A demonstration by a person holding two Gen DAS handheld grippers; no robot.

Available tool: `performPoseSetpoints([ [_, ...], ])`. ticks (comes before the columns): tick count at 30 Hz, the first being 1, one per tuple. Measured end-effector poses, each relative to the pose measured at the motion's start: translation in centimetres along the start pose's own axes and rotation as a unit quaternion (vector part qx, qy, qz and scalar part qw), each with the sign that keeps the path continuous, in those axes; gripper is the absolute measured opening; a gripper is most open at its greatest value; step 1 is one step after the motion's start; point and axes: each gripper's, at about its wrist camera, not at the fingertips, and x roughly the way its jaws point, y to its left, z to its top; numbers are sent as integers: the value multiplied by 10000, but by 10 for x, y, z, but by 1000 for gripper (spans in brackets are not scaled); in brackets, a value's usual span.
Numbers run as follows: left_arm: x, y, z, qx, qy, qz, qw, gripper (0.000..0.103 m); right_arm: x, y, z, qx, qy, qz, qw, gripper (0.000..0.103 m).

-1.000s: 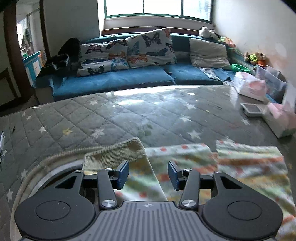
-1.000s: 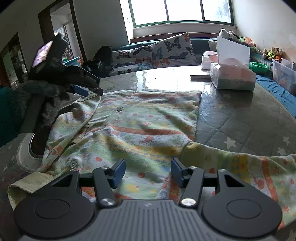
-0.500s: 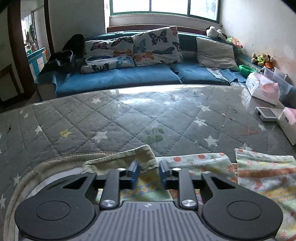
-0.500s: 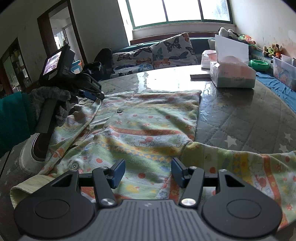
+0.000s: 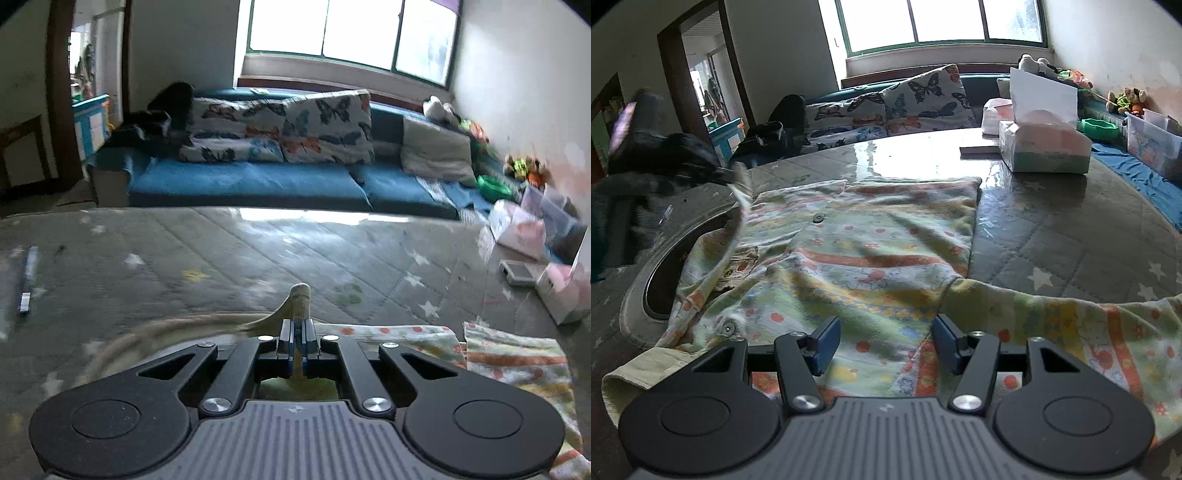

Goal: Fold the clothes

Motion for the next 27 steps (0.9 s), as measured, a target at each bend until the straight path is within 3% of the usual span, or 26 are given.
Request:
performPoseSetpoints([
  [8,-76,64,-9,-313,-499,92,9982,4,1,4,1,-116,9,-140,9998,57],
  [16,-133,121,-54,-567,-654,487,9951,4,-4,17,5,-347,34,-265,9990,57],
  [27,-151,174,-112,-1015,-379,721,9915,4,-6,92,12,-1388,148,531,9888,57],
])
